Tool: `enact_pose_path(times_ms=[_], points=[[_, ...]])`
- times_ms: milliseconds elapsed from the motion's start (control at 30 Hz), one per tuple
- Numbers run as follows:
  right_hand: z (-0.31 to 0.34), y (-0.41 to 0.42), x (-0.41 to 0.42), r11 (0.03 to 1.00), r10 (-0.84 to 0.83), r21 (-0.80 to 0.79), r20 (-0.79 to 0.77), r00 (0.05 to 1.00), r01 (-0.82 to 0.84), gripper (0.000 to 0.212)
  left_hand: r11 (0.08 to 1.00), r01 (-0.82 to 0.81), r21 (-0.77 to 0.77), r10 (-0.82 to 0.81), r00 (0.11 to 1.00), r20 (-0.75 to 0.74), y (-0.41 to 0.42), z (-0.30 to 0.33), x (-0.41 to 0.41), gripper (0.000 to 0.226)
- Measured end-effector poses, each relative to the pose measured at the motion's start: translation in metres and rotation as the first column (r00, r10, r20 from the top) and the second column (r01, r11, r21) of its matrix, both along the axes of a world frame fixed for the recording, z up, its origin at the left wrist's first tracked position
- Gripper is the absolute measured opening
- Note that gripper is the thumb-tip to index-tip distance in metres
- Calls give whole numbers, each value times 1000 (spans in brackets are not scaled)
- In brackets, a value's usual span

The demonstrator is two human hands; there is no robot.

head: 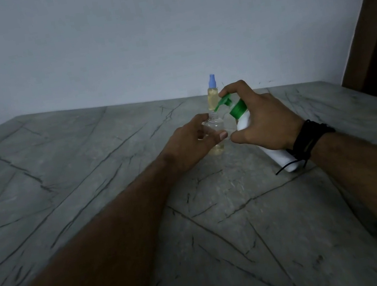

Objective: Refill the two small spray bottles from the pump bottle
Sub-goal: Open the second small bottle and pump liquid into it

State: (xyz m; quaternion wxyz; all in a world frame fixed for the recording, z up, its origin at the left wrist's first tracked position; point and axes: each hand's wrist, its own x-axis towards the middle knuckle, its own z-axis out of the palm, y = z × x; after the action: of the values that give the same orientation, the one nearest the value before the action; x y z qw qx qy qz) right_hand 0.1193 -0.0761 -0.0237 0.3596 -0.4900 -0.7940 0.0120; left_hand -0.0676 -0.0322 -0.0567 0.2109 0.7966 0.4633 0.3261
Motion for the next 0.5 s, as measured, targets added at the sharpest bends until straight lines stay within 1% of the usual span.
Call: enact_pose_path(times_ms=[133,367,500], points=[[0,-1,-1,1000,-3,15,15,1000,2,78,1000,-6,2,6,1000,-4,0,0,0,66],[1,-1,-1,1000,-4,11,24,1000,4,72,1000,0,1,0,1000,-13,-1,1,1,63],[1,0,0,1000,1,8,23,1000,-2,78,1000,-1,-4,1,1000,-10,-2,2,1,65]])
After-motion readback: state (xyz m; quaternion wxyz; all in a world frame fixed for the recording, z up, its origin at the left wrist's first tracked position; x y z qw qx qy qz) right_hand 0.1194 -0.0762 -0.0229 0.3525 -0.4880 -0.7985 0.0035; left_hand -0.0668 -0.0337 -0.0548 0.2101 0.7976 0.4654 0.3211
